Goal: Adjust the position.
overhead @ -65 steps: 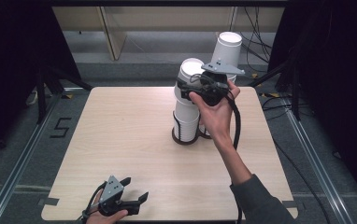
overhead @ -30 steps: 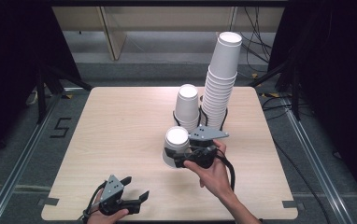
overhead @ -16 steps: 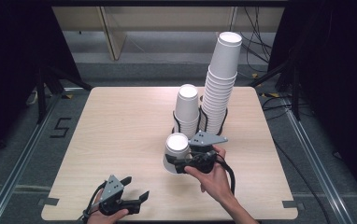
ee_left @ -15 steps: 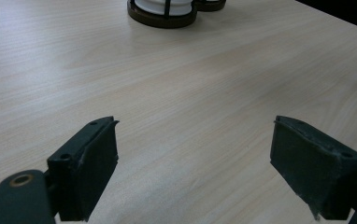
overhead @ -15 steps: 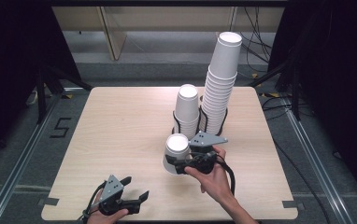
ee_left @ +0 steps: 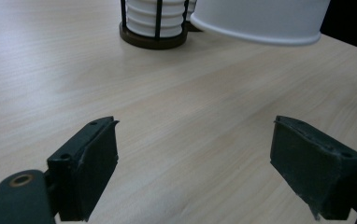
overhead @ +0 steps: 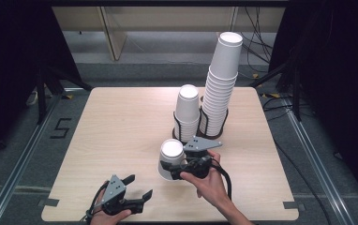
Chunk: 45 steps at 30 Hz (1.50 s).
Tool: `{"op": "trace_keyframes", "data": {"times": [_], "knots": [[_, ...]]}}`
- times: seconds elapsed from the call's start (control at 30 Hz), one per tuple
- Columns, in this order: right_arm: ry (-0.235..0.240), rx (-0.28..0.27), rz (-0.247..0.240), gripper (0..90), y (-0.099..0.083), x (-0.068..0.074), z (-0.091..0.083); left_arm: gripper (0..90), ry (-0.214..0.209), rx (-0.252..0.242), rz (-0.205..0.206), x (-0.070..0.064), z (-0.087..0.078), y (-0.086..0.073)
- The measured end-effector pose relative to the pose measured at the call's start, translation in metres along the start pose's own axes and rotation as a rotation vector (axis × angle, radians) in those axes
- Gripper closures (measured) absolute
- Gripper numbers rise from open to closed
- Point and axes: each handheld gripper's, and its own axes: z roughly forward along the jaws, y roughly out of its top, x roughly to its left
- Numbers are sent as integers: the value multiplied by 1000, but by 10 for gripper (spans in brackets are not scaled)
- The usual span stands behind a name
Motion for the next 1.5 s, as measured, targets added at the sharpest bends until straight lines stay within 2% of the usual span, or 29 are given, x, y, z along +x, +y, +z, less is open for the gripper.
{"op": "trace_keyframes", "data": {"times": [0.07, 0.13, 0.23, 0.27, 0.33, 0.37, 0.4, 0.47, 0.5, 0.57, 0.63, 0.7, 0.73, 0.77, 0.83, 0.87, 0.9, 1.0, 1.03, 1.13, 1.2, 1.23, 1.3, 1.33, 1.37, 1.5], "knots": [[3, 13, 5, 216, 0, 3, 0, 145, -7, -19, 15, 0, 2, 2], [17, 2, 19, 216, -1, 5, 2, 144, -7, -20, 19, -1, 3, 2], [24, 9, -17, 216, -2, 7, 6, 145, -29, -44, 41, -3, 6, 3], [34, 16, -8, 216, -3, 8, 7, 144, -38, -53, 69, -5, 9, 4], [40, 14, -21, 216, -4, 10, 10, 144, -47, -61, 92, -7, 10, 4], [38, 32, -2, 216, -5, 12, 10, 144, -58, -73, 101, -8, 13, 4], [48, 29, -22, 216, -6, 12, 12, 144, -58, -73, 101, -8, 13, 4], [62, 35, -7, 216, -6, 15, 14, 144, -51, -52, 133, -11, 15, 4], [62, 35, -7, 216, -6, 15, 14, 139, -51, -52, 133, -11, 15, 4], [82, 35, -15, 216, -7, 20, 17, 143, -72, -63, 140, -13, 19, 3], [88, 36, -14, 217, -7, 20, 17, 143, -73, -55, 150, -14, 21, 3], [124, 24, -10, 218, -7, 22, 21, 142, -91, -64, 156, -15, 23, 3], [124, 24, -10, 218, -7, 22, 21, 142, -91, -64, 156, -15, 23, 3], [102, 25, -1, 219, -8, 26, 21, 142, -104, -65, 155, -15, 23, 3], [109, 35, -6, 219, -7, 26, 20, 142, -113, -66, 150, -16, 24, 3], [118, 33, -32, 220, -7, 24, 21, 142, -119, -75, 148, -15, 24, 3], [118, 33, -32, 220, -7, 24, 21, 142, -119, -75, 148, -15, 24, 3], [126, 22, -38, 221, -7, 20, 20, 143, -142, -66, 115, -14, 22, 4], [126, 22, -38, 221, -7, 20, 20, 143, -142, -66, 115, -14, 22, 4], [106, 27, -29, 221, -7, 18, 16, 143, -176, -100, 83, -13, 22, 5], [110, 26, -35, 221, -8, 15, 16, 143, -171, -109, 77, -12, 20, 5], [110, 30, -19, 221, -9, 15, 15, 143, -167, -107, 76, -12, 18, 6], [116, 28, -29, 221, -11, 15, 17, 143, -185, -135, 58, -11, 20, 6], [116, 28, -29, 221, -11, 15, 17, 143, -185, -135, 58, -11, 20, 6], [150, 18, -11, 222, -13, 15, 20, 136, -181, -126, 60, -11, 19, 6], [162, 11, -21, 223, -13, 18, 22, 107, -175, -112, 63, -11, 19, 6]]}}
